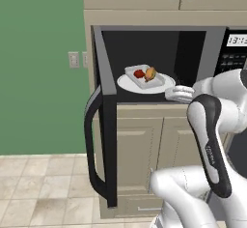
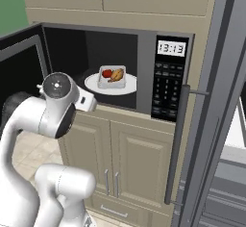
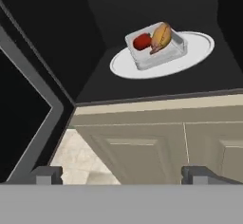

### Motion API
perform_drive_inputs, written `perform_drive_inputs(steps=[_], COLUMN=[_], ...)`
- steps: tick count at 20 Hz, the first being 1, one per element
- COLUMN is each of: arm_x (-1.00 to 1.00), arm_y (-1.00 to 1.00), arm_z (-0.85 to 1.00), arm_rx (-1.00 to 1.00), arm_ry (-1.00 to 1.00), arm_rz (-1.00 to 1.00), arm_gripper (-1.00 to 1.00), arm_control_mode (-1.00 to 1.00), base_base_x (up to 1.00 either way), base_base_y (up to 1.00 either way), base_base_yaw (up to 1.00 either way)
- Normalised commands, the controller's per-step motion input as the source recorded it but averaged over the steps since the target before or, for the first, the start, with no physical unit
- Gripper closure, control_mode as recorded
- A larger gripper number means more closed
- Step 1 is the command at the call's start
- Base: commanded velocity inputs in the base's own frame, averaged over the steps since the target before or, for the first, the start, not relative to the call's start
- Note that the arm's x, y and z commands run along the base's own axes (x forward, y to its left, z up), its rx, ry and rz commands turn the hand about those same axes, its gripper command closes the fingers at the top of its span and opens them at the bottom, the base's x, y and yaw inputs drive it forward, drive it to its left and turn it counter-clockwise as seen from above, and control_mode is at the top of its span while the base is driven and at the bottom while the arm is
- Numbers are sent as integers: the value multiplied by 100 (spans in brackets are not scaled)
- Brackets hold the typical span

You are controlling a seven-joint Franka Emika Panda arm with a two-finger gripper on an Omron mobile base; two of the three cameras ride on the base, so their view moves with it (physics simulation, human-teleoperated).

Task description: Place the tupperware containing the chicken drumstick and bell pepper meal in the microwave. Close the microwave door and press the start button to reheat the meal.

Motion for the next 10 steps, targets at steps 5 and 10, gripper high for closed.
perform_drive_inputs(steps=[5,10], arm_x=[-100,-99], arm_y=[47,44], arm_z=[54,48], arm_rx=[-30,-27], arm_ry=[0,-3], arm_rz=[28,23], arm_gripper=[-100,-100], arm_control_mode=[-100,-100], base_base_x=[0,0], base_base_y=[0,0], base_base_yaw=[0,0])
